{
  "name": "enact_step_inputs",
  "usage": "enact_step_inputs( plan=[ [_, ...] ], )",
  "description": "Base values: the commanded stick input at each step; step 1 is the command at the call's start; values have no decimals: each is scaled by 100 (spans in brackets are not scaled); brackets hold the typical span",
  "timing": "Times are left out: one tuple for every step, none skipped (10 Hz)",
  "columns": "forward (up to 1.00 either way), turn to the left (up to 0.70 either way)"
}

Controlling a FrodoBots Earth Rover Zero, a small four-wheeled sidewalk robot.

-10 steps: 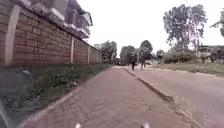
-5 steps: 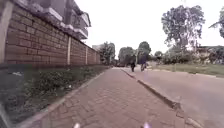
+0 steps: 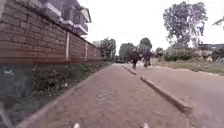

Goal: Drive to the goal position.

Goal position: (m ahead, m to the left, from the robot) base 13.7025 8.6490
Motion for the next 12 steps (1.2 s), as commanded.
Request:
enact_step_inputs(
  plan=[
    [50,0],
    [50,0],
    [50,0],
    [50,0],
    [50,-12],
    [50,-37],
    [50,-47],
    [50,-42],
    [50,0],
    [50,0],
    [50,0],
    [50,0]
  ],
)
